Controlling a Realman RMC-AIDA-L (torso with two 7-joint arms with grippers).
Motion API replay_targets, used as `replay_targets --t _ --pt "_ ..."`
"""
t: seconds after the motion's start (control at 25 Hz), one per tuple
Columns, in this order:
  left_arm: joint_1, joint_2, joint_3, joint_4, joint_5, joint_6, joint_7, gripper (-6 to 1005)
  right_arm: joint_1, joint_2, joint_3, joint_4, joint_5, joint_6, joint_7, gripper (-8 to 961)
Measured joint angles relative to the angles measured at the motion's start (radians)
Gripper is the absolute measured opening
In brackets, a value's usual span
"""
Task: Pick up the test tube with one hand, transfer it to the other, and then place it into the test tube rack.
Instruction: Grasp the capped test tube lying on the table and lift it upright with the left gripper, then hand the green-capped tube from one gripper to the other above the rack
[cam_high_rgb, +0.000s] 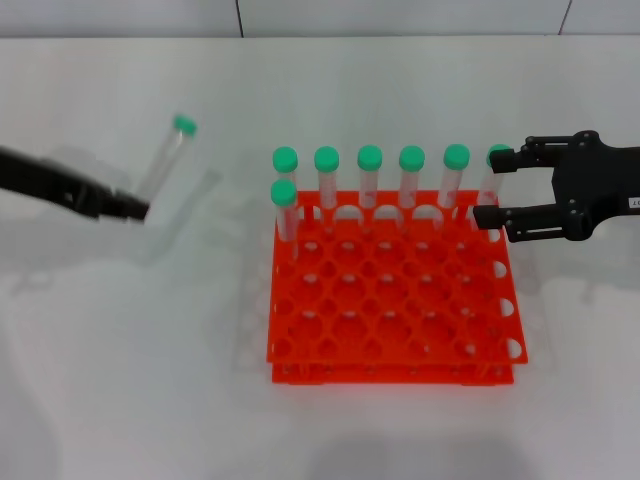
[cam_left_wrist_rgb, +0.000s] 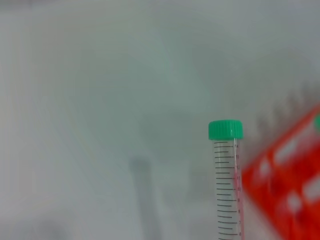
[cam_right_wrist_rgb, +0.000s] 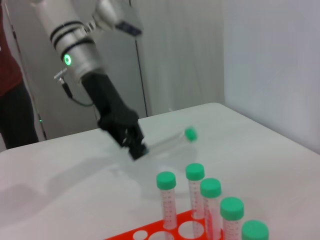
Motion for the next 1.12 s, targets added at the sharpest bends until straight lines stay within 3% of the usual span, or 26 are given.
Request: replay_targets --t 0.28,0.64,0.8,1.12 --pt "0.071 0.034 -0.037 0.048 -0.354 -0.110 0.111 204 0.000 -0.001 0.010 0.000 0.014 0.012 -0.003 755" --pt "0.053 0.027 -0.040 -0.070 -0.577 -0.247 0.238 208 0.000 -0.004 0.024 -0.001 0.041 0.029 -0.023 754" --pt "0.041 0.017 -0.039 -0.101 -0.664 -0.282 0.255 210 0.000 -0.004 0.038 0.000 0.042 0.029 -0.024 754" --pt "-0.023 -0.028 -0.032 -0.197 -0.734 -0.363 0.317 214 -0.002 -0.002 0.061 -0.008 0.042 0.031 -0.024 755"
